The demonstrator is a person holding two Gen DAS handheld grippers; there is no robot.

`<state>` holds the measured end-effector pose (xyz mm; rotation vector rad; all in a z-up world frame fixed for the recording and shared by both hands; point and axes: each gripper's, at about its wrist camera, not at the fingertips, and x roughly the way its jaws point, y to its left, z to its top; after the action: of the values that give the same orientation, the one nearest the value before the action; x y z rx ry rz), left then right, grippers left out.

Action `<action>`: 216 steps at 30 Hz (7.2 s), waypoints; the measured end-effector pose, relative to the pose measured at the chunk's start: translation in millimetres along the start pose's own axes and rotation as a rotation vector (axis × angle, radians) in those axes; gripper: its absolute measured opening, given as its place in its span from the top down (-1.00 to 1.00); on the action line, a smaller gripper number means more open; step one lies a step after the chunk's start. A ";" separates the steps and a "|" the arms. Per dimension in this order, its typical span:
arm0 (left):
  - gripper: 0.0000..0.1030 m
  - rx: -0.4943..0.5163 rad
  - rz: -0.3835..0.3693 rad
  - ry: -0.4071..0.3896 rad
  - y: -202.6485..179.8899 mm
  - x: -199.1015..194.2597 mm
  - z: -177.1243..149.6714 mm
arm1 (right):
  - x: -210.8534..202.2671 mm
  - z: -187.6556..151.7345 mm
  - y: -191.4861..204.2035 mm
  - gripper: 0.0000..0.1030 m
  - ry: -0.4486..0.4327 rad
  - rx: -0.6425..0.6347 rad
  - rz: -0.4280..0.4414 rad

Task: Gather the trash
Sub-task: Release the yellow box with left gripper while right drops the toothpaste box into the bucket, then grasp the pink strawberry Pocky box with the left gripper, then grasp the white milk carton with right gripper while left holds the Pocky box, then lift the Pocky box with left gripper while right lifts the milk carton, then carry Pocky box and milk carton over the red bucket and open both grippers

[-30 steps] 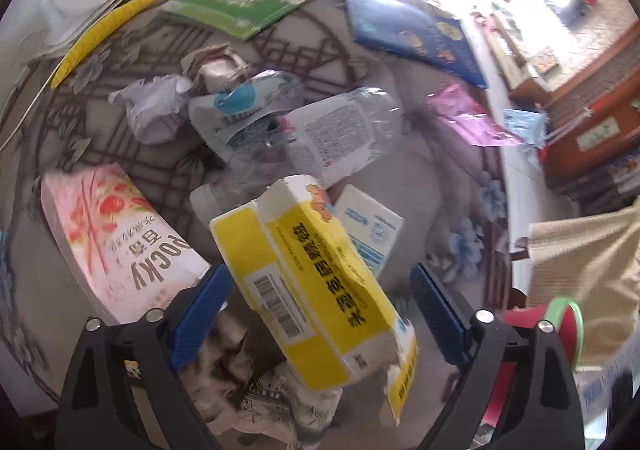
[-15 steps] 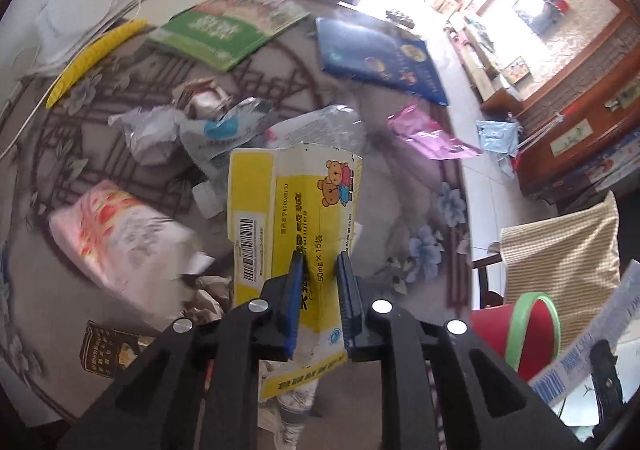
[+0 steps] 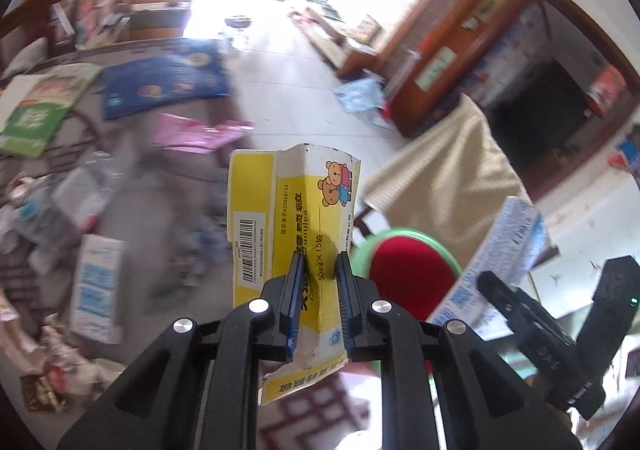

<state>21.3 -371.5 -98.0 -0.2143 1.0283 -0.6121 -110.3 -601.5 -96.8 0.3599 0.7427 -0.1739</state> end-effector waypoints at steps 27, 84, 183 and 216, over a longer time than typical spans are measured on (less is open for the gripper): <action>-0.73 0.159 0.050 -0.153 -32.7 -17.1 -11.5 | -2.7 -12.0 -28.3 -0.53 0.007 0.045 -0.107; -0.38 -0.349 0.362 0.237 400.1 -97.4 -58.8 | 138.6 -86.5 300.0 -0.62 0.319 -0.162 0.046; -0.27 -0.082 0.631 -0.255 154.3 -108.7 -29.9 | 49.3 -13.1 192.2 -0.04 0.029 -0.235 0.223; -0.28 0.240 0.342 -0.105 -53.4 25.0 -10.7 | 8.6 1.5 -47.2 -0.04 -0.033 0.078 -0.006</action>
<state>1.3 -428.0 -98.2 0.1378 0.8559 -0.4033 -116.3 -646.0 -113.9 0.4283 0.7058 -0.2150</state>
